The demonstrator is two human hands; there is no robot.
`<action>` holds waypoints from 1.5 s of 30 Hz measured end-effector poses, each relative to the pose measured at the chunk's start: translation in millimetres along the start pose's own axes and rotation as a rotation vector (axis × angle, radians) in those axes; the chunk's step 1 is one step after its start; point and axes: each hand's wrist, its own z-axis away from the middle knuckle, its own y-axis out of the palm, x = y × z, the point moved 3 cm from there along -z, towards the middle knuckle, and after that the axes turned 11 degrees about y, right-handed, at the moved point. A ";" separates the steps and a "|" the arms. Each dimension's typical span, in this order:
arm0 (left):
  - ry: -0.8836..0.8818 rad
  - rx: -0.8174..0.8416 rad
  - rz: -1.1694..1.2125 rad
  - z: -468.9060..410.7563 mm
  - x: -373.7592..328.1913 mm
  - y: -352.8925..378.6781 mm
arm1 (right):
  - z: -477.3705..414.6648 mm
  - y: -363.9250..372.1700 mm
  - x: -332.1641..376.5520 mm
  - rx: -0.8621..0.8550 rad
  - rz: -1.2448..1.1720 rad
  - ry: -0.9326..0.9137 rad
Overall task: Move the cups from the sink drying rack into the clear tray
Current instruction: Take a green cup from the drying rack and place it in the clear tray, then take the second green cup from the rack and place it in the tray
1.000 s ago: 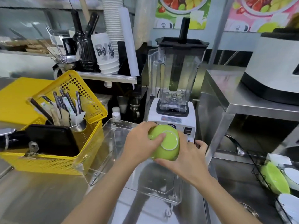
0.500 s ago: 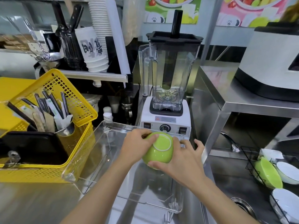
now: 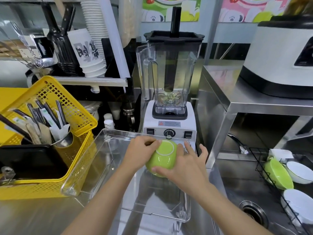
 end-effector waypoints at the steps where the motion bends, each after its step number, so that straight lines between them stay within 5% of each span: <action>1: 0.006 0.005 -0.008 0.1 0.6 0.9 | 0.6 0.4 -0.4 0.001 -0.012 0.008; 11: -0.051 0.005 -0.421 -1.9 -12.1 -6.6 | 5.0 -20.8 -18.1 0.057 -0.225 -0.032; 17: 0.184 -0.151 -0.487 0.6 -86.7 7.5 | 5.2 -48.5 -74.0 -0.025 -0.345 -0.021; 26: 0.509 0.145 -0.374 13.1 -181.7 143.1 | 1.1 -53.5 -208.3 -0.038 -0.338 0.228; 45: 0.195 0.495 -0.578 -43.6 -143.7 420.4 | -28.8 43.2 -450.7 0.305 -0.673 0.612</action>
